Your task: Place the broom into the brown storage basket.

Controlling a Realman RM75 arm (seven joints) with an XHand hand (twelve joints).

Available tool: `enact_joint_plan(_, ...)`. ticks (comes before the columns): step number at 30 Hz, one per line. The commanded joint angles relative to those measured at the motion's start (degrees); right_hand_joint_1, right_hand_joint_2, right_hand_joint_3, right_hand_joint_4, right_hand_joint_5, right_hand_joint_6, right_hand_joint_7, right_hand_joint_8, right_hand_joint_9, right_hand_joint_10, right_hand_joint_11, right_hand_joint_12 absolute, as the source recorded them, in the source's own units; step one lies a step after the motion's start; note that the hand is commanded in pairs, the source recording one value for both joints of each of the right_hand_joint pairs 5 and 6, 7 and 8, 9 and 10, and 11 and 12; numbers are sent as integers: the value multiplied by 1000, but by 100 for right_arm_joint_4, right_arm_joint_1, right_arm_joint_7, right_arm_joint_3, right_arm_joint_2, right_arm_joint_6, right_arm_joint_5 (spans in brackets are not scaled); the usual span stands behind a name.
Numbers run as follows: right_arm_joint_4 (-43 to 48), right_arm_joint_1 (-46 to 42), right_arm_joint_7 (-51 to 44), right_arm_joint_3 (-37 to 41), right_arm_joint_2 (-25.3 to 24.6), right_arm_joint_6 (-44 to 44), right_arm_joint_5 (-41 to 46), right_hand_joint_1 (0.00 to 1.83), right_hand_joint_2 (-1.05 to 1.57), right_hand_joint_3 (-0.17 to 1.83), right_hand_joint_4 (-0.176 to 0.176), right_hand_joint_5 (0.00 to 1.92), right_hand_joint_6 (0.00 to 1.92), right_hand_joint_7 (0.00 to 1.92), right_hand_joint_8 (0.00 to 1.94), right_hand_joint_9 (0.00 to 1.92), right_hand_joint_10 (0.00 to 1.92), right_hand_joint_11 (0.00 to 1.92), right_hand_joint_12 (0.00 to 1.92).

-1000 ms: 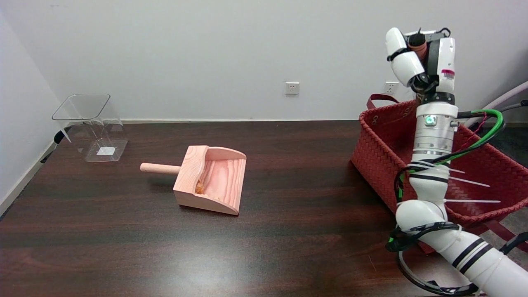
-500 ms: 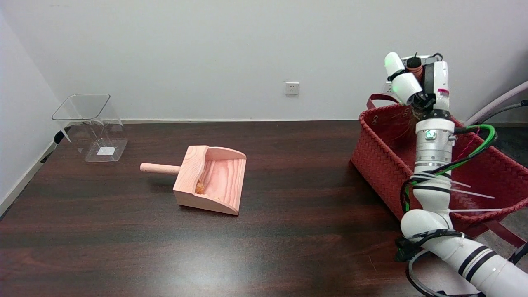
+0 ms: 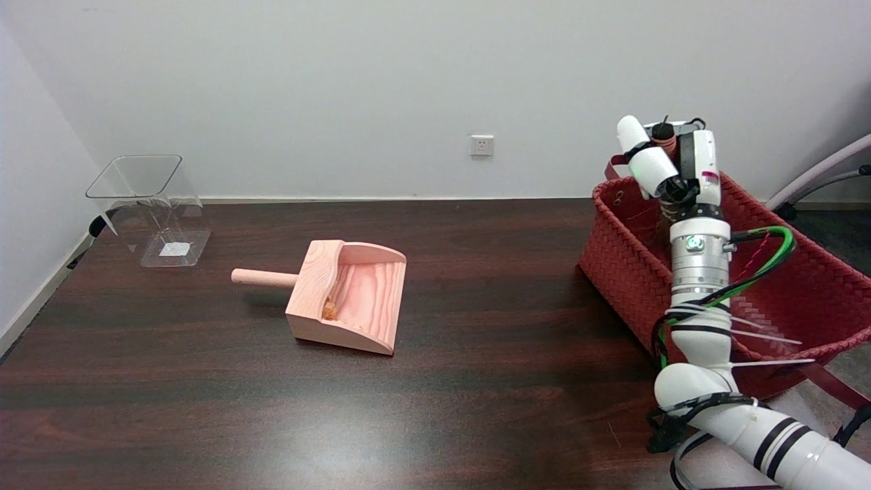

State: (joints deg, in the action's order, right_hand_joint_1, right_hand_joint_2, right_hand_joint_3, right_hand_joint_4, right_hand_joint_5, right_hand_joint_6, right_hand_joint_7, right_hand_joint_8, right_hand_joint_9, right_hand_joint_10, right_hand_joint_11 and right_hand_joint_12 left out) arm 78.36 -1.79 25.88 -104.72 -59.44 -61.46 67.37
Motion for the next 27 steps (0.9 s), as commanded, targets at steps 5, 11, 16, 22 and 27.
enact_joint_plan(5, -185, -32, 90, -450, -285, -127, 161, 770, 1571, 208, 0, 1920, 1920, 1920, 1920, 1920, 1920, 1920, 1920)
enact_joint_plan(11, -238, -30, 90, -466, -299, -173, 161, 768, 1571, 206, 0, 1920, 1920, 1920, 1920, 1920, 1920, 1920, 1920)
enact_joint_plan(16, -226, -38, 90, -482, -299, -173, 161, 753, 1493, 306, 0, 1728, 1728, 1792, 1792, 1728, 1728, 1728, 1728)
enact_joint_plan(22, -176, -38, 69, -490, -299, -199, 137, 803, 1307, 267, 0, 1112, 1112, 1468, 1468, 1112, 1112, 1112, 1112)
enact_joint_plan(27, -118, -38, 53, -521, -299, -343, 121, 839, 1206, 172, 0, 722, 722, 1190, 1190, 722, 722, 722, 722)
